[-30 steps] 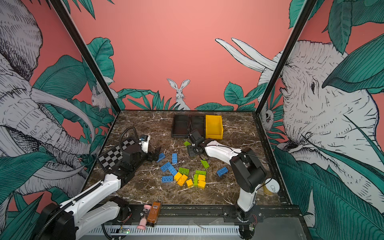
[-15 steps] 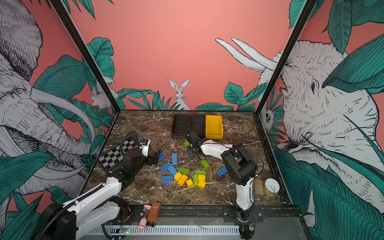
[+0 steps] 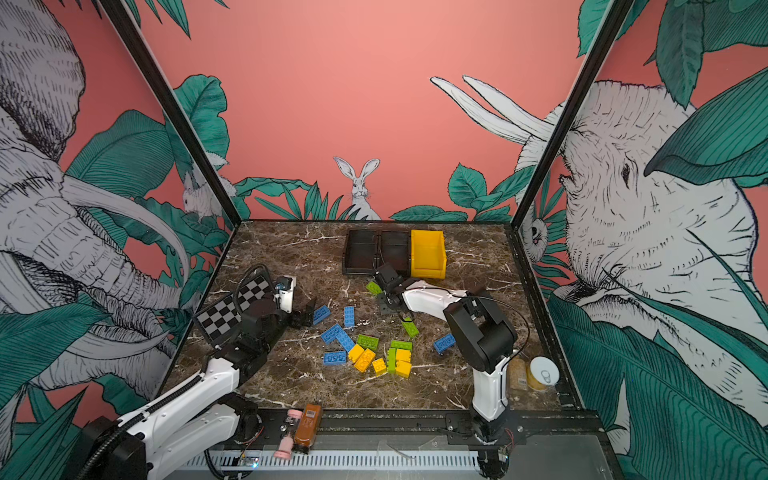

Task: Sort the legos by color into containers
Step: 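Carry the lime-green brick with the right gripper over the yellow bin, then release the brick into the yellow bin and move the right gripper to another lime-green brick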

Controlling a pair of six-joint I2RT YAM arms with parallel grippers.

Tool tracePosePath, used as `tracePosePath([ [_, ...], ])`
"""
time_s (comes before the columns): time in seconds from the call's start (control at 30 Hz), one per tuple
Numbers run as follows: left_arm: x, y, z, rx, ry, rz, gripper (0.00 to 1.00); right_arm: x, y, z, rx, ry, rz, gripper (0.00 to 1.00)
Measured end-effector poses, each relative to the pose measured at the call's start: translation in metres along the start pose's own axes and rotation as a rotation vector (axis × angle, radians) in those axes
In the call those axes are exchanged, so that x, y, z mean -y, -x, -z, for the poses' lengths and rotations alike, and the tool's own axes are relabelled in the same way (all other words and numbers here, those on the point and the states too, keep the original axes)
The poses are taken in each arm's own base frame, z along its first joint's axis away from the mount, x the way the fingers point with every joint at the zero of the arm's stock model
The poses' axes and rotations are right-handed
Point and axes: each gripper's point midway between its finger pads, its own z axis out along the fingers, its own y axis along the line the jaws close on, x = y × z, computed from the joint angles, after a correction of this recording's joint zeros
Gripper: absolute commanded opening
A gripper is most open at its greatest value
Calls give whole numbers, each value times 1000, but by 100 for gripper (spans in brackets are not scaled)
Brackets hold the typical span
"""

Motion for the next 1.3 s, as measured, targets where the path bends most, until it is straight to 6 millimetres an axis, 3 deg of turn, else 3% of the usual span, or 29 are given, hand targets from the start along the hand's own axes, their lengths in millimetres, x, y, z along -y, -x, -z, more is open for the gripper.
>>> tracePosePath([
  [0.17, 0, 0, 0, 0, 0, -2, 99, 17, 21, 35, 70, 14, 1, 24],
  [0.3, 1, 1, 0, 3, -5, -7, 99, 55, 47, 61, 130, -7, -30, 24],
  [0.5, 8, 0, 0, 18, -45, -10, 99, 115, 90, 77, 181, -81, -50, 24],
  [0.6, 9, -1, 0, 15, -54, -11, 99, 136, 118, 73, 214, -93, -61, 24],
  [0.7, 10, -1, -1, 13, -58, -11, 99, 153, 140, 53, 214, -94, -69, 24],
  [0.83, 10, -1, 0, 13, -58, -11, 99, 164, 146, 21, 170, -94, -70, 24],
  [0.97, 10, 0, 0, 17, -57, -10, 99, 163, 143, -1, 134, -81, -65, 25],
  [1.07, 10, 0, 0, 19, -58, -10, 99, 161, 143, -5, 124, -67, -64, 35],
  [1.17, 10, 0, 0, 19, -58, -10, 99, 159, 152, -6, 134, -59, -61, 50],
  [1.3, 10, 1, 1, 22, -58, -10, 99, 160, 160, -2, 142, -61, -51, 58],
])
